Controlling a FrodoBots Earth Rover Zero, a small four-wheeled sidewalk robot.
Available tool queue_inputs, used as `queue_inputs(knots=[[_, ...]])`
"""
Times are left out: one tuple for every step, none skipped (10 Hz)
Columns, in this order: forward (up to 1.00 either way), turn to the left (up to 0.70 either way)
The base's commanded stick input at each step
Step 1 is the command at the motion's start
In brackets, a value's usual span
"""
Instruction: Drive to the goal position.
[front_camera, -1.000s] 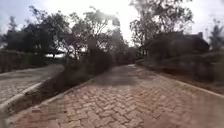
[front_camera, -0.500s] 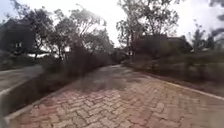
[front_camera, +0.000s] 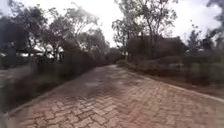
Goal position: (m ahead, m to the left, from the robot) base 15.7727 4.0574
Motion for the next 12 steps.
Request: queue_inputs(knots=[[0.85, 0.00], [0.85, 0.00], [0.85, 0.00], [0.85, 0.00], [0.85, 0.00], [0.85, 0.00], [0.85, 0.00], [0.85, 0.00], [0.85, 0.00], [0.85, 0.23], [0.85, 0.30], [0.85, 0.00]])
